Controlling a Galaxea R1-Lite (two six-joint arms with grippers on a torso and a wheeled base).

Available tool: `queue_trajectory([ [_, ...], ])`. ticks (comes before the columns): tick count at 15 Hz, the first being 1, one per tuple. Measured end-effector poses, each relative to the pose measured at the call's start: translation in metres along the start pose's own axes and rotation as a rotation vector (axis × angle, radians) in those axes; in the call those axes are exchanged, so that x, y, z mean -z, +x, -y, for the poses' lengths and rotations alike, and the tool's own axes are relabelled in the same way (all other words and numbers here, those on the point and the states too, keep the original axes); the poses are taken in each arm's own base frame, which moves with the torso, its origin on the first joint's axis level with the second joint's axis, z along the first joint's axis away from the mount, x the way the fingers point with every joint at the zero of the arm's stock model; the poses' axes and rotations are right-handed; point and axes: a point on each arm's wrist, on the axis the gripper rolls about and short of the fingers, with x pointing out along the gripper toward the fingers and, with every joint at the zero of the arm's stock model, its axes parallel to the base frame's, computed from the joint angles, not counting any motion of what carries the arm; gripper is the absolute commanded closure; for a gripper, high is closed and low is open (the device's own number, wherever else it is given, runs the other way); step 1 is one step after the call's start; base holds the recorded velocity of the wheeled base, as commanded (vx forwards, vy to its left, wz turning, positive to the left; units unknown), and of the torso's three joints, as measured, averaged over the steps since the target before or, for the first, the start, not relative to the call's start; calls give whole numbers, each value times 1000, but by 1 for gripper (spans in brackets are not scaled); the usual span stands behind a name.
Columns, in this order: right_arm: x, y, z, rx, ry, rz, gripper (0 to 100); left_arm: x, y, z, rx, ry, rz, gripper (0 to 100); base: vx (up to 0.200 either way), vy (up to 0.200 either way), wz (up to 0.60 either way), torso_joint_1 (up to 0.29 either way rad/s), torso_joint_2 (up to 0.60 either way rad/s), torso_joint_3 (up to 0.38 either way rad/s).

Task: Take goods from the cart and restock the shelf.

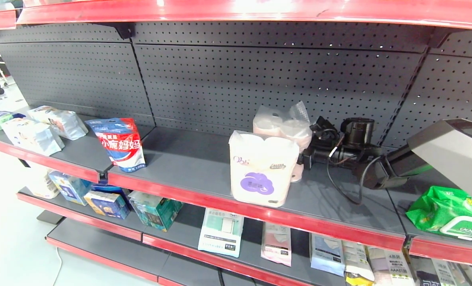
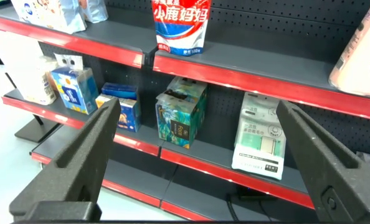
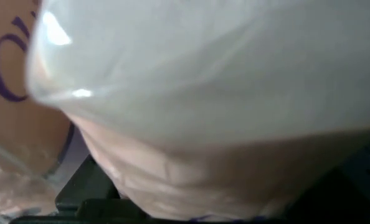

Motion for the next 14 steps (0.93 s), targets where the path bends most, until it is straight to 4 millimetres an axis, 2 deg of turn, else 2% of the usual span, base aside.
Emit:
queue_trajectory([
  [14,0,1,3,22,-19,-4,100,0,0,0,0,0,0,0,0,0,0,0,0,0],
])
